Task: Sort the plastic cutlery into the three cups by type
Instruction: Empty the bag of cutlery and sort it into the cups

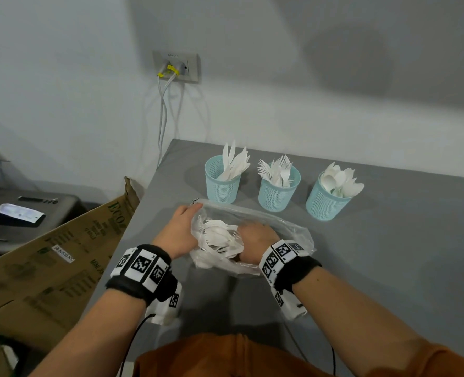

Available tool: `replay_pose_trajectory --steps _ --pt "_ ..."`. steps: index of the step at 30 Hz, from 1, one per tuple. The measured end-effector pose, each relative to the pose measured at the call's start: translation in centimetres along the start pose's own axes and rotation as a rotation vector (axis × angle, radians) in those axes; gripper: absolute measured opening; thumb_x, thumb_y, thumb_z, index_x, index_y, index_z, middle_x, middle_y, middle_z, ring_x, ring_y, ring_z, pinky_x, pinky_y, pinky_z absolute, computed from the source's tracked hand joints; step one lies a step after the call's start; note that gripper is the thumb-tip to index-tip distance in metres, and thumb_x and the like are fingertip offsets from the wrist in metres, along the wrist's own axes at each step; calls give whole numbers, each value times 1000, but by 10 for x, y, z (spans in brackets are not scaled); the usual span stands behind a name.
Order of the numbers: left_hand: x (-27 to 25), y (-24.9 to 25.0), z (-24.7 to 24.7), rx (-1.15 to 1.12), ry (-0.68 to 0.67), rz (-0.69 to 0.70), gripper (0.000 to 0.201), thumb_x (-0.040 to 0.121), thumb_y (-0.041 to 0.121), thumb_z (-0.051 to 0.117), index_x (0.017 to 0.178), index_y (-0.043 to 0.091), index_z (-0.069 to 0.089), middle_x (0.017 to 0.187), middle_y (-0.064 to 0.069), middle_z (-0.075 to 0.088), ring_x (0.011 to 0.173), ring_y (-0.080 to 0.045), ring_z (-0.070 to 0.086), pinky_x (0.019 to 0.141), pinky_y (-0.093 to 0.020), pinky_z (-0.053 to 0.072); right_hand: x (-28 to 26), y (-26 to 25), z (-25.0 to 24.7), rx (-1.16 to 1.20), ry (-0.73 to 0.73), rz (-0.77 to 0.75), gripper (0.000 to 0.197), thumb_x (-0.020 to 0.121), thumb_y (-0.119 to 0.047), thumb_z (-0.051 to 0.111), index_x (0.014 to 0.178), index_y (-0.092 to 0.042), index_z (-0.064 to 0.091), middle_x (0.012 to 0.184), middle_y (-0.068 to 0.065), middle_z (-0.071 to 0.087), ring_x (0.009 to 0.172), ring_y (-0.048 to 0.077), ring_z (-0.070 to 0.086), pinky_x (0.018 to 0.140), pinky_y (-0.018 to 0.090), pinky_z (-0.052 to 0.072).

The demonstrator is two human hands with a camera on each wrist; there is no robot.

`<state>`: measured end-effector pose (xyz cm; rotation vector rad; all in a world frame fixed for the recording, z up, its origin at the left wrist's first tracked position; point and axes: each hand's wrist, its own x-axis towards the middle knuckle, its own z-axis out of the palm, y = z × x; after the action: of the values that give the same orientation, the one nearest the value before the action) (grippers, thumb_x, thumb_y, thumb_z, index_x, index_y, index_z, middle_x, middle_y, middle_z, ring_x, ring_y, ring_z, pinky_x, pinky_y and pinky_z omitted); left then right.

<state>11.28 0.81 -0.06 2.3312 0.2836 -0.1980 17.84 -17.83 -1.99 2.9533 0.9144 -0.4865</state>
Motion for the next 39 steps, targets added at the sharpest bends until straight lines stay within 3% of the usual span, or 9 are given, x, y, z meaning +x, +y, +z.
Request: replay_pose_trajectory --steps 5,11,15,19,23,26,31,36,39 --pt "0 1 -1 16 9 2 84 74 -4 63 148 16 28 143 -5 31 128 -23 41 106 -30 37 -4 6 -6 19 4 -28 45 83 -45 57 120 -20 51 122 5 63 116 27 54 99 40 38" --pt "1 2 -4 62 47 -8 80 77 -5 58 147 20 29 145 -2 30 123 -23 46 100 -37 45 -10 19 -14 149 40 12 17 90 -34 46 102 -25 54 113 1 65 98 21 60 86 35 48" --pt "2 2 -3 51 58 10 75 79 -5 56 147 16 31 144 -5 31 124 -24 45 104 -32 41 -10 26 -18 170 77 49 19 89 -32 47 101 -22 57 104 0 67 99 24 64 84 38 52" --pt "5 3 1 14 70 12 74 81 -6 56 146 19 34 141 -6 33 121 -21 46 96 -21 37 -16 27 -17 125 122 32 18 89 -37 50 97 -22 55 103 3 67 97 27 63 80 34 48" --pt "6 3 2 83 70 48 61 82 1 54 133 35 49 129 -4 38 107 -21 55 95 -29 45 -17 22 -17 117 42 9 19 89 -29 52 105 -21 54 109 5 65 103 29 61 83 36 47" --pt "7 3 1 252 54 15 42 87 19 57 124 38 56 132 -2 34 102 -24 59 92 -36 48 -17 19 -18 177 101 -7 26 90 -36 52 111 -22 56 112 4 66 106 28 60 82 33 45" --pt "13 4 4 384 56 16 33 88 44 58 116 29 63 128 -4 37 107 -27 56 93 -39 48 -19 25 -22 239 145 39 28 86 -39 55 109 -24 60 103 -1 69 97 23 63 75 29 43" --pt "16 2 3 309 161 99 22 93 39 54 107 30 68 131 -2 42 121 -25 43 100 -41 42 -18 27 -20 209 140 59 30 90 -45 48 99 -20 61 97 1 69 91 23 63 70 28 38" --pt "15 4 2 299 171 170 18 91 38 58 104 35 70 134 1 42 125 -20 35 103 -35 37 -20 26 -18 163 128 64 29 91 -43 47 102 -18 58 107 4 67 101 26 61 75 30 38"
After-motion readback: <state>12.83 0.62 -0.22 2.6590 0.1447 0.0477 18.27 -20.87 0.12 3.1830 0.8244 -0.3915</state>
